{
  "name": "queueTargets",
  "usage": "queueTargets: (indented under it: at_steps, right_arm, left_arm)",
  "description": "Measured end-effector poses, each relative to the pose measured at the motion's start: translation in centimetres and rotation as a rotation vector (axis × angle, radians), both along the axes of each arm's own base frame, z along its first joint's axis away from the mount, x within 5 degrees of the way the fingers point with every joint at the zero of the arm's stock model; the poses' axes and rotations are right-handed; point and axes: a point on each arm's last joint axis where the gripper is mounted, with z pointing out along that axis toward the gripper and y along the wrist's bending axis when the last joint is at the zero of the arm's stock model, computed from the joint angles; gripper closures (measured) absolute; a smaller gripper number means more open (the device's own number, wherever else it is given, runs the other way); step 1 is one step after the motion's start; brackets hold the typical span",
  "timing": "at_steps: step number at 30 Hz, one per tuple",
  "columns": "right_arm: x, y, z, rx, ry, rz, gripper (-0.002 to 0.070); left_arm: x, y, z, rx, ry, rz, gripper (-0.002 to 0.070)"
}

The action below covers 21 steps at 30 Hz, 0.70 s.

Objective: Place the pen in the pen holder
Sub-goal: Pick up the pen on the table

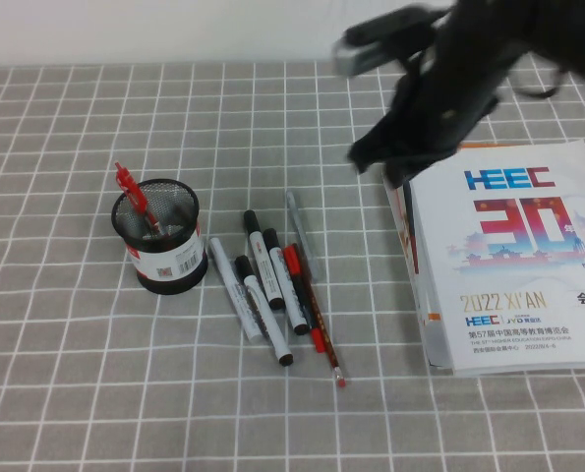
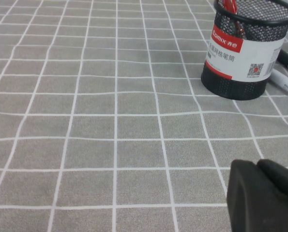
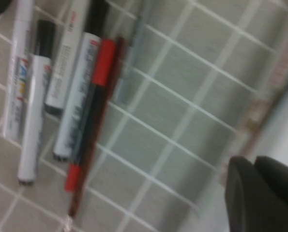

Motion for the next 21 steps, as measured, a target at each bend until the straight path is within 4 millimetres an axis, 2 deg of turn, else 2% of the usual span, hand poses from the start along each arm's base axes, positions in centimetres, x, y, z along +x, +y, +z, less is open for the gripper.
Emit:
queueTargets:
  at_steps: [5,13,17,21]
  right_arm:
    - [1.7,2.8,-4.2,-0.021,0.067,0.033,0.0688]
    - [2.2,6.3,-8.3,-0.033,0.128,0.116,0.0679]
    - [2.2,7.9,-8.9,-0.032,0.115,0.169,0.0612]
    - [2.9,8.3,-8.8,-0.026,0.089,0.141,0.0488]
  left_arm:
    - [0.0,0.0,0.0,0.0,0.0,0.0,0.0681]
    - [0.0,0.0,0.0,0.0,0.0,0.0,0.0681]
    - [0.0,0.0,0.0,0.0,0.0,0.0,0.0681]
    - [0.0,0.0,0.0,0.0,0.0,0.0,0.0681]
